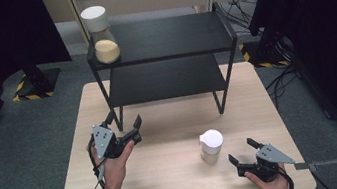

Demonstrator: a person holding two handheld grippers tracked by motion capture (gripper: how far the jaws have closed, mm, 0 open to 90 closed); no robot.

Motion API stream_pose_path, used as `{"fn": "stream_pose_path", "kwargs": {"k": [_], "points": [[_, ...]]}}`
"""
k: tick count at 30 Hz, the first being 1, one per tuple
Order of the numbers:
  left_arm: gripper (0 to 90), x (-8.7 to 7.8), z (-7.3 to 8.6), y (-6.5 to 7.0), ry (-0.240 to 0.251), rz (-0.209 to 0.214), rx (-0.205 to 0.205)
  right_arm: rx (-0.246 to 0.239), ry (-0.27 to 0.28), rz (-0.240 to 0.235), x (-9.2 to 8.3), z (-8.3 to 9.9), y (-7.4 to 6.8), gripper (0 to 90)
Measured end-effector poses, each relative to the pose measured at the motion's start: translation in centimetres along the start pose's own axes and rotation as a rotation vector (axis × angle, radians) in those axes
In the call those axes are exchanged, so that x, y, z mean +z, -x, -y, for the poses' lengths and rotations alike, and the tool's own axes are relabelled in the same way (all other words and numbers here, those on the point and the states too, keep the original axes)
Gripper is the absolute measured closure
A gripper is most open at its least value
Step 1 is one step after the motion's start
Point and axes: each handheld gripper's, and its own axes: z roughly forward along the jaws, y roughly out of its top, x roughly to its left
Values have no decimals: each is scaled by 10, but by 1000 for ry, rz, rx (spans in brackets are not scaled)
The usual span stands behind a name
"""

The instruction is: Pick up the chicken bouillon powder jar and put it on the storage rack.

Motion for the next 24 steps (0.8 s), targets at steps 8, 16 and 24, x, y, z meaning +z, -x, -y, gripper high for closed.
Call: {"fn": "stream_pose_path", "kwargs": {"k": [8, 16, 24], "points": [[113, -7, 20, -1, -33, -2, -11, 2, 0, 0, 0, 0, 0, 70], [110, -14, 38, 0, -77, 5, -26, 0, 1, 0, 0, 0, 0, 69], [108, -19, 54, 2, -139, 11, -26, 1, 3, -1, 0, 1, 0, 69]]}}
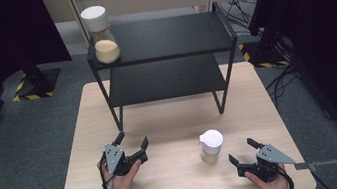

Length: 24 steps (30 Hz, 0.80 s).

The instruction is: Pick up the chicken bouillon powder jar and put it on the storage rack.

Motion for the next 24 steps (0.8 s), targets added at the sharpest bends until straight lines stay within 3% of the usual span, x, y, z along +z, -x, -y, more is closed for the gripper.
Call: {"fn": "stream_pose_path", "kwargs": {"k": [12, 24], "points": [[103, -2, 16, -4, -57, -4, -23, -1, 2, -1, 0, 0, 0, 67], [99, -2, 15, -4, -59, 5, -22, 1, 4, -1, 0, 1, 0, 66]]}}
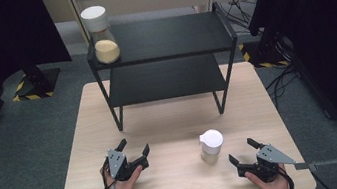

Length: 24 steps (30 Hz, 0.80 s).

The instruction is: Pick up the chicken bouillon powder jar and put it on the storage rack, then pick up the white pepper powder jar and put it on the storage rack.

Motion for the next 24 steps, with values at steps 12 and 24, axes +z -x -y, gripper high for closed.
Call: {"fn": "stream_pose_path", "kwargs": {"k": [12, 24], "points": [[98, 0, 0, 1, -2, 3, 12, 9, -4, -8, 0, -1, 2, 64], [98, 1, -1, 0, -9, 7, 11, 7, 15, -45, -2, -2, 2, 62]]}}
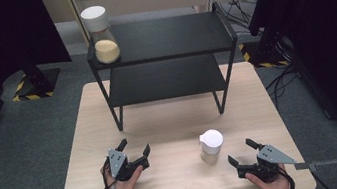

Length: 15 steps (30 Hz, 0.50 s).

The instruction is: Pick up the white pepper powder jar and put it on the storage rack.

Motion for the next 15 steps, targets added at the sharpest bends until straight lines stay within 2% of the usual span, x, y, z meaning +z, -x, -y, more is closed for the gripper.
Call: {"fn": "stream_pose_path", "kwargs": {"k": [3, 15], "points": [[98, 0, 0, 0, 0, -1, -3, -5, 9, -27, 2, -4, -2, 63], [99, 0, 0, 1, -1, -2, 10, -30, 7, -84, 13, -17, -4, 66]]}}
